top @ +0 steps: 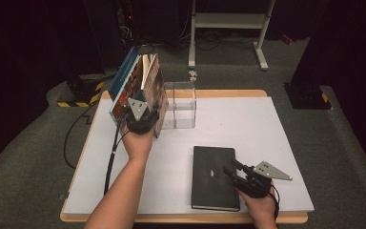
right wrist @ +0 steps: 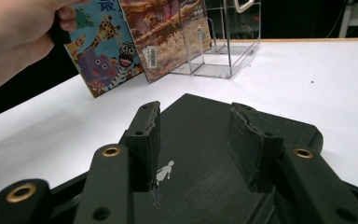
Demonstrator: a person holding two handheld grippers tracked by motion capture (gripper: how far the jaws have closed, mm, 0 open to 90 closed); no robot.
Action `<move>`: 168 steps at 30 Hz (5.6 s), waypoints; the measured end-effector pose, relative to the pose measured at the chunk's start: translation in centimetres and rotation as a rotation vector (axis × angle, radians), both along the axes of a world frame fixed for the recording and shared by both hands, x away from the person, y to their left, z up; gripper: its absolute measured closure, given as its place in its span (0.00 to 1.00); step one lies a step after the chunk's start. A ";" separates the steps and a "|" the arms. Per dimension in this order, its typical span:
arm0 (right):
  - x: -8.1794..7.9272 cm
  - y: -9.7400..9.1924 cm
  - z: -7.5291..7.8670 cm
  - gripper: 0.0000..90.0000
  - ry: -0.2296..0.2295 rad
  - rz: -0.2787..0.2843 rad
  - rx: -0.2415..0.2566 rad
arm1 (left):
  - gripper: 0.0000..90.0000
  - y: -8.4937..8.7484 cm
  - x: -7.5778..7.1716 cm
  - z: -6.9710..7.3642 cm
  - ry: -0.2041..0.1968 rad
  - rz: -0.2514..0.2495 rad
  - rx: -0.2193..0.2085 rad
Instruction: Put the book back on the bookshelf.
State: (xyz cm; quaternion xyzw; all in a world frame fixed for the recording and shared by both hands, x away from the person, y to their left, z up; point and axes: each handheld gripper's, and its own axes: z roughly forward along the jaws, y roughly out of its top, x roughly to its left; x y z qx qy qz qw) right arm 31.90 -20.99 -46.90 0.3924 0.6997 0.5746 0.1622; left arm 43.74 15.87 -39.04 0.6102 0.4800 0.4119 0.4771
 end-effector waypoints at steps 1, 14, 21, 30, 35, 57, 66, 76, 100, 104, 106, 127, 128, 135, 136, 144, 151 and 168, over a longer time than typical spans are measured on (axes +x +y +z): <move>0.0 0.0 0.0 0.59 0.004 0.000 -0.001 | 0.61 0.0 -0.3 -0.2 0.000 -0.003 0.000; 0.1 0.2 -0.2 0.59 0.012 0.007 -0.017 | 0.59 1.2 -5.2 -4.3 0.036 -0.047 -0.026; 0.2 0.3 -0.4 0.58 0.025 0.008 -0.029 | 0.54 1.3 -7.4 -6.7 0.101 -0.109 -0.038; 0.4 0.3 -0.6 0.56 0.035 -0.005 -0.088 | 0.46 -0.5 -9.5 -9.3 0.276 -0.285 -0.089; 0.7 0.1 -0.8 0.46 0.055 -0.068 -0.170 | 0.45 -2.3 -10.2 -9.7 0.312 -0.377 -0.095; -0.9 -0.1 -1.8 0.27 0.330 -0.022 -0.202 | 0.34 -8.9 -9.5 -11.3 0.500 -0.639 -0.196; 0.6 2.7 -1.4 0.29 0.319 -0.026 -0.248 | 0.37 -6.5 -8.3 -11.1 0.497 -0.600 -0.195; 2.9 6.5 -1.5 0.29 0.293 0.014 -0.258 | 0.36 -2.8 -6.9 -11.1 0.486 -0.576 -0.190; 2.0 5.1 -1.6 0.31 0.271 0.007 -0.163 | 0.44 -3.0 -6.3 -8.9 0.394 -0.618 -0.188; 2.0 5.1 -1.7 0.31 0.278 0.015 -0.161 | 0.49 -2.6 -5.8 -9.5 0.421 -0.657 -0.203; 2.1 5.1 -1.8 0.31 0.290 0.025 -0.154 | 0.52 -2.3 -5.9 -9.6 0.400 -0.679 -0.218; 4.6 5.0 -2.2 0.13 0.374 0.080 -0.060 | 0.64 -2.2 -7.8 -8.5 0.223 -0.728 -0.146; 4.9 5.0 -2.4 0.11 0.388 0.089 -0.045 | 0.64 -2.2 -7.9 -8.4 0.216 -0.728 -0.141; 6.5 5.3 -3.0 0.00 0.478 0.139 0.034 | 0.64 -2.3 -8.4 -8.3 0.177 -0.731 -0.122; 6.6 5.3 -3.0 0.00 0.481 0.146 0.037 | 0.64 -2.3 -8.4 -8.3 0.174 -0.731 -0.118; 7.7 5.0 -3.5 0.00 0.539 0.167 0.106 | 0.64 -2.4 -8.8 -8.0 0.140 -0.733 -0.089; 7.7 5.1 -3.5 0.00 0.588 0.241 0.141 | 0.64 -2.5 -9.5 -7.6 0.095 -0.740 -0.053; 4.4 4.4 -0.2 0.22 0.274 0.078 -0.017 | 0.64 -2.5 -9.1 -7.2 0.132 -0.681 -0.073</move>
